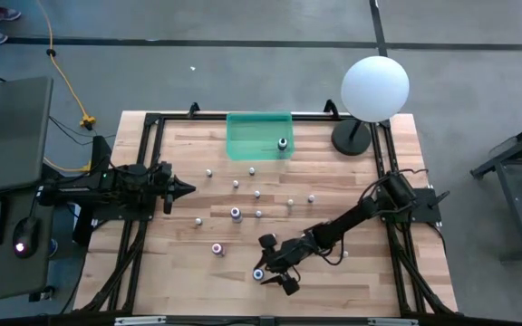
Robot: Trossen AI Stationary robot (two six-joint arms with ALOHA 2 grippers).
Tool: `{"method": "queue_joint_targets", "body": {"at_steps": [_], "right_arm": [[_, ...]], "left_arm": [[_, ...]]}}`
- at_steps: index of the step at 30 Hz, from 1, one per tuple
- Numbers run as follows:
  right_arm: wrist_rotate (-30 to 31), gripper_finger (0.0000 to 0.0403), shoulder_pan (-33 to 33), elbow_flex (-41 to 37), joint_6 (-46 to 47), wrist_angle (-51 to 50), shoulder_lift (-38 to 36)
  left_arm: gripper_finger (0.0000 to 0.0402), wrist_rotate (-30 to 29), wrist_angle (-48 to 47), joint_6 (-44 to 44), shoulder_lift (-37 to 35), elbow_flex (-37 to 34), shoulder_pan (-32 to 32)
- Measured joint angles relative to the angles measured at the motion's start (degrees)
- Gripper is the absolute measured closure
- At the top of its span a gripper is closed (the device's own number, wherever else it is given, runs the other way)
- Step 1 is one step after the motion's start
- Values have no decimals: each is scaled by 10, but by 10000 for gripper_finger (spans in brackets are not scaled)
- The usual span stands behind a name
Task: Pick & Place food coloring
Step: Put the large blue food coloring into the bin
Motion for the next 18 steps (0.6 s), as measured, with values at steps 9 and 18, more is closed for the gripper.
{"method": "queue_joint_targets", "body": {"at_steps": [9,18], "right_arm": [[0,231,1,1,22,11,0],[0,247,1,1,24,14,-6]], "left_arm": [[401,0,0,0,0,0,0],[401,0,0,0,0,0,0]]}}
